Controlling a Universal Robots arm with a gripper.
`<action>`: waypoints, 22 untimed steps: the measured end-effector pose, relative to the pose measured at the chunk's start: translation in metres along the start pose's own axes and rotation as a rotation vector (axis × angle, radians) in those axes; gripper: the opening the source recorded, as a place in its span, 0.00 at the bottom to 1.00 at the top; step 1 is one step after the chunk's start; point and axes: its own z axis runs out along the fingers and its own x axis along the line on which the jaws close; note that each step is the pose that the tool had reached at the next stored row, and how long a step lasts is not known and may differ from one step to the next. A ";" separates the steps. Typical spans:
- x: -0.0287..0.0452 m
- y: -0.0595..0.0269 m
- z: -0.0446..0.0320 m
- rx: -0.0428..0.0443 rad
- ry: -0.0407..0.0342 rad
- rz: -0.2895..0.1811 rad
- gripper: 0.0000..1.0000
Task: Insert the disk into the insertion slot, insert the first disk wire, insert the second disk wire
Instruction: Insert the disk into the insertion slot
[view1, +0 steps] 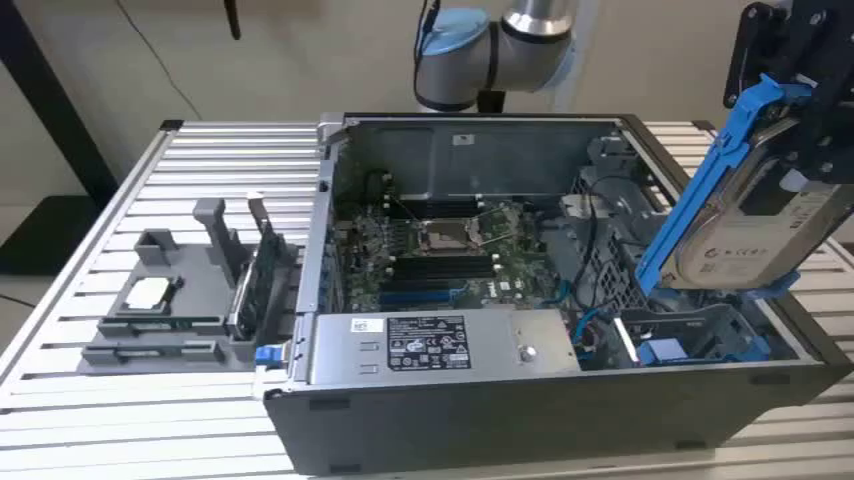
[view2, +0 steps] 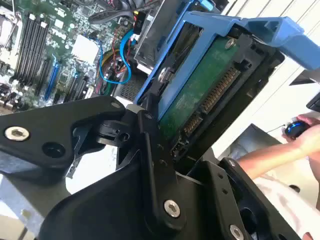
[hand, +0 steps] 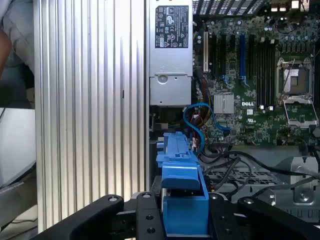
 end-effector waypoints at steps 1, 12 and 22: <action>0.0000 0.0000 0.0000 0.0000 0.0001 0.000 0.33; 0.0000 0.0000 0.0000 0.0000 0.0047 0.000 0.33; -0.0007 -0.0042 0.0156 0.0000 0.0043 0.000 0.33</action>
